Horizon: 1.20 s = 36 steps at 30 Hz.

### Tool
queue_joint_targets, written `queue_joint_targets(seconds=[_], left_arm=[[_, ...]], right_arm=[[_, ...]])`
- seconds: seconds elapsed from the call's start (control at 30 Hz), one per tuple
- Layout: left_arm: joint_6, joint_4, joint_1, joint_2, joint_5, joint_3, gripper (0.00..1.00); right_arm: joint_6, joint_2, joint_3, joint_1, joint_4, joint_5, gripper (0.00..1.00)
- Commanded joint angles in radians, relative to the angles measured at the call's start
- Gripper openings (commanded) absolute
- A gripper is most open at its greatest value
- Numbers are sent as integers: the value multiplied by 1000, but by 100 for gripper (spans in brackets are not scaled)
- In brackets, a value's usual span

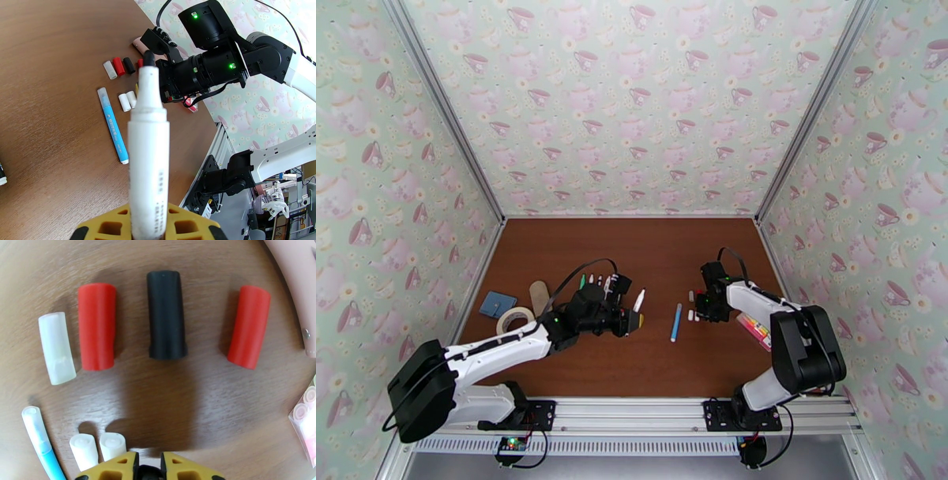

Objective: Open the pen caps

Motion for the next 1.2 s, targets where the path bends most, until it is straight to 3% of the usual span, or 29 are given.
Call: queue_joint_targets(seconds=[0.0,0.3,0.53,0.67,1.0,1.17], left_arm=[[5,-20,-8,11,-26,38,6],[14,-63,-19,25,-52,64,6],[18,-205,-24,62,-208,112,5],[20,-261,-28,103,-251,155,5],[-10,-438,-48,304,-407,362,7],[-30,-509,-48,420,-493,463,9]], right_arm=[[-10,-6,21,-2,11,31,26],[-3,-64,17,-2,11,10,32],[7,-223,-20,1,63,-54,38],[8,-332,-62,5,146,-179,44],[55,-511,-156,10,302,-460,50],[89,-576,-204,37,364,-506,53]])
